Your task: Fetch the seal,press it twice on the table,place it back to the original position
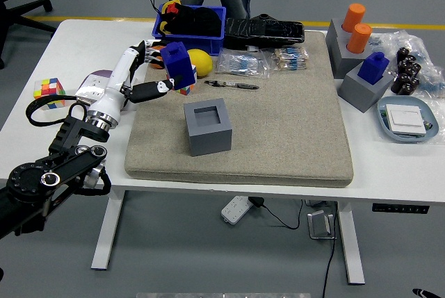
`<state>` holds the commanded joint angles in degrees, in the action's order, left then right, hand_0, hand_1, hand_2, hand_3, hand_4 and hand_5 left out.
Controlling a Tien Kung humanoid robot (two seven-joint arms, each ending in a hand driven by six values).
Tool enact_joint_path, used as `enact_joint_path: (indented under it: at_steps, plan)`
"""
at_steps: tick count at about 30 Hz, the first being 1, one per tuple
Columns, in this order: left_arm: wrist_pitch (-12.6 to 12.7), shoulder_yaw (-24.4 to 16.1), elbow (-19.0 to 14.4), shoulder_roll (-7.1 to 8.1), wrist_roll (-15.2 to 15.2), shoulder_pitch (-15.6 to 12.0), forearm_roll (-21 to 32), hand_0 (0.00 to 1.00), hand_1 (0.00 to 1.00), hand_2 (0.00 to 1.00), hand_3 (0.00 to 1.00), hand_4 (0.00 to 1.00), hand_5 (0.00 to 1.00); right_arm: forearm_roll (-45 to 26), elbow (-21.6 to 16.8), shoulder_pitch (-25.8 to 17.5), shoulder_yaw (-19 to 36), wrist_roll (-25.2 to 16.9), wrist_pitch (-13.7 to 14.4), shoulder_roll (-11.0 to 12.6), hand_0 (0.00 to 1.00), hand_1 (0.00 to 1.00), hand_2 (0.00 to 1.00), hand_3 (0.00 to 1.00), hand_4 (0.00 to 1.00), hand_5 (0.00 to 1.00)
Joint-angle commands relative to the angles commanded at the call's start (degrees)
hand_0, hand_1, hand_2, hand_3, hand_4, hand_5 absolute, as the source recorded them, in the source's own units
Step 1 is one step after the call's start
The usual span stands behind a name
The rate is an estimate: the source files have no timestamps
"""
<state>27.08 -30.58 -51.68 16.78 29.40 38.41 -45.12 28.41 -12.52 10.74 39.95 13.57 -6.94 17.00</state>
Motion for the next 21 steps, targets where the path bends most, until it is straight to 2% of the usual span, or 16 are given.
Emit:
enact_joint_path:
  at_steps: [4,9,15,21]
  plan:
    - [1.3,2.3,4.3,-0.35,2.0,-1.0,2.3,0.790,0.456,0.390,0.727,0.680,0.002,-0.1,0.0,-0.1,0.0,0.0,0.0,-0.1,0.854,0.768,0.707,0.739,0.788,0.562]
    - [2.7,6.3,9.3,-1.55,4.4,-2.2,7.2,0.784,0.455,0.390,0.723,0.680,0.002,-0.1,0.0,0.0,0.0,0.0,0.0,-0.3,0.852,0.768,0.707,0.738,0.789,0.562]
    - [3.4,9.5,11.5,-2.94,5.7,-3.2,9.5,0.784,0.455,0.390,0.723,0.680,0.002,-0.2,0.0,0.1,-0.3,0.0,0.0,-0.4,0.852,0.768,0.707,0.738,0.789,0.562]
    - [3.9,12.0,12.6,-3.96,7.2,-3.0,11.7,0.782,0.454,0.389,0.716,0.680,0.002,-0.3,0.0,0.1,-0.4,0.1,-0.1,-0.4,0.853,0.768,0.707,0.739,0.788,0.561]
